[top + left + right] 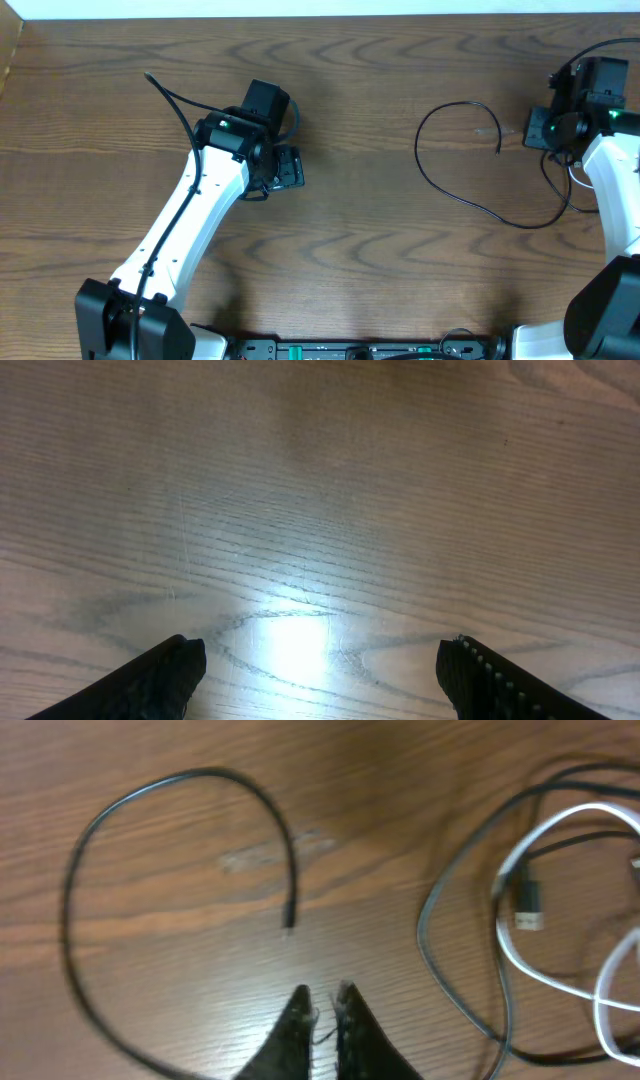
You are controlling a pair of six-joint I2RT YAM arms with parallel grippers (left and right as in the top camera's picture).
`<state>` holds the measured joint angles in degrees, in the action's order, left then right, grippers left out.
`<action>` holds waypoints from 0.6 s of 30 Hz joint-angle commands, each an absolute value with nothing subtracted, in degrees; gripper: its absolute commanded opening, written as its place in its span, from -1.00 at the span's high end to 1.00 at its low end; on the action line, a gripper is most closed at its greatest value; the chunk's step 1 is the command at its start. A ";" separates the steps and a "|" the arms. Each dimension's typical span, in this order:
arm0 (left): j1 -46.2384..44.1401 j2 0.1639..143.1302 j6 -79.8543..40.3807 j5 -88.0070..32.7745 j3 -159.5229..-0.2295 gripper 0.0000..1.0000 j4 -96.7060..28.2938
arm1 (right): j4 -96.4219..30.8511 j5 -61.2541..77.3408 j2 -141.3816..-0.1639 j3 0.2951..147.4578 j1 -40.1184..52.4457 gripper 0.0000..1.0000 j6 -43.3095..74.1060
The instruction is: Untangle cables
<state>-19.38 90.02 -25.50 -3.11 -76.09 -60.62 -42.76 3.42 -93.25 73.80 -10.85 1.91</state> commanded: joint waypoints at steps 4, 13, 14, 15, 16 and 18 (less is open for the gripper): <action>-19.25 90.24 -25.56 -3.40 -75.88 -0.60 -60.84 | -38.59 7.66 -93.01 74.15 -8.60 0.31 -0.73; -19.27 90.24 -25.78 -3.44 -75.88 -0.61 -60.88 | -28.36 7.44 -99.68 74.02 -8.40 -0.04 -3.33; -19.27 90.24 -25.80 -3.44 -75.88 -0.60 -60.88 | -27.99 7.44 -100.60 74.02 -8.40 -0.01 -3.31; -19.27 90.24 -25.80 -3.44 -75.88 -0.60 -60.84 | -27.27 7.40 -103.07 74.02 -8.40 0.06 -3.29; -19.27 90.24 -25.80 -3.42 -75.88 -0.60 -60.84 | -26.68 7.38 -104.75 74.02 -8.40 0.10 -3.27; -19.27 90.24 -25.78 -3.42 -75.88 -0.60 -60.84 | -25.50 6.24 -108.03 74.02 -8.40 0.12 -1.52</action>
<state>-19.38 90.02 -25.50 -3.11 -76.09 -60.64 -26.46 7.09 -103.61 73.78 -8.75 -2.50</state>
